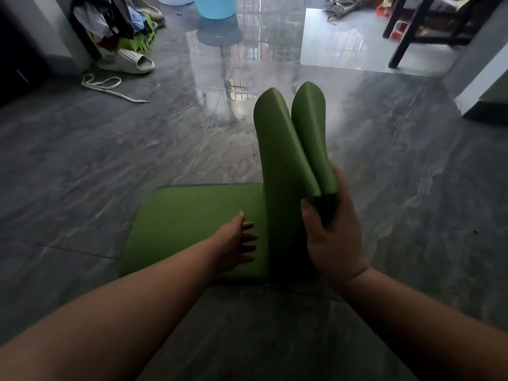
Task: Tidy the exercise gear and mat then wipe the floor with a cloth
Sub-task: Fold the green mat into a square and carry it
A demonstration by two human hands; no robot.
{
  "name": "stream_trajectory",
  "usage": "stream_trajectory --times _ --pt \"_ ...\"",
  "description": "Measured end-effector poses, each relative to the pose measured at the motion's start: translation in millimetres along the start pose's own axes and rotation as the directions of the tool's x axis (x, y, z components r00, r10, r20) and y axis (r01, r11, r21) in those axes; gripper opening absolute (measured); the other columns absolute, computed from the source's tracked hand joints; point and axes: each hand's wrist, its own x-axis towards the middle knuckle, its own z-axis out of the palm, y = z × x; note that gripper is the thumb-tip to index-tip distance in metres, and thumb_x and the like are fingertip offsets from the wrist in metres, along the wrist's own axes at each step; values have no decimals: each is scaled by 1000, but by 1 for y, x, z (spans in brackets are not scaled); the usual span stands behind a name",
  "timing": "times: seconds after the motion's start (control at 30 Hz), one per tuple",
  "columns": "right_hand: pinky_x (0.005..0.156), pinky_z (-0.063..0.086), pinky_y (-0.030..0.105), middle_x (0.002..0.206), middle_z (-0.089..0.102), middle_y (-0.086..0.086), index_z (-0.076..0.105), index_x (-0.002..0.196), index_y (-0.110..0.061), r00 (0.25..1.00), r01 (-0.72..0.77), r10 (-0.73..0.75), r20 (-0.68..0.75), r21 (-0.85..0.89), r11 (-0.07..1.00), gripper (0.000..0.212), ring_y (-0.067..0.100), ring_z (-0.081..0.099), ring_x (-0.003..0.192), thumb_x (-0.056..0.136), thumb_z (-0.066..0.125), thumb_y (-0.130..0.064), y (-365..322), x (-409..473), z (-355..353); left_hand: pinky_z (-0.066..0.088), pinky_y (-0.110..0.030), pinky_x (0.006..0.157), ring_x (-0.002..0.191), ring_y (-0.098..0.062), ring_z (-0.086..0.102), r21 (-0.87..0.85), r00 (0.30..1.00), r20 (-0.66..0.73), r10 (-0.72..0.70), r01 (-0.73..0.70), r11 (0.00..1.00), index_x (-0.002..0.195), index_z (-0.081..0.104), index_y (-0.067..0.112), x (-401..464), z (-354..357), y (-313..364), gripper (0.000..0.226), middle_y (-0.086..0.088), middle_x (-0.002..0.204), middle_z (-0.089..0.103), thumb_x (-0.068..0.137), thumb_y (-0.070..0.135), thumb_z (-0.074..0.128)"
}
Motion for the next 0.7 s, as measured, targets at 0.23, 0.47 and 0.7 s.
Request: stream_trajectory --times 0.23,0.47,0.7 --pt "118 30 46 159 31 9 24 154 -16 970 125 -126 208 16 992 73 19 26 148 91 58 -29 -31 -21 87 53 -57 89 115 -32 61 -14 969 72 238 -238 971 135 52 22 -85 -81 99 54 -12 130 61 100 57 29" --pt "112 30 62 159 30 12 21 152 -16 847 347 -181 500 -262 901 77 34 28 146 86 50 -42 -43 -60 173 55 -52 83 101 -32 64 221 972 -39 233 -219 950 117 62 18 -138 -122 131 66 -14 109 66 86 73 43" --pt "114 26 63 158 31 18 25 151 -9 648 443 -69 759 -302 844 77 38 27 146 85 49 -40 -38 -89 222 60 -36 67 78 -27 73 215 904 -358 234 -164 963 111 63 1 -102 -155 99 49 -16 96 72 94 46 59"
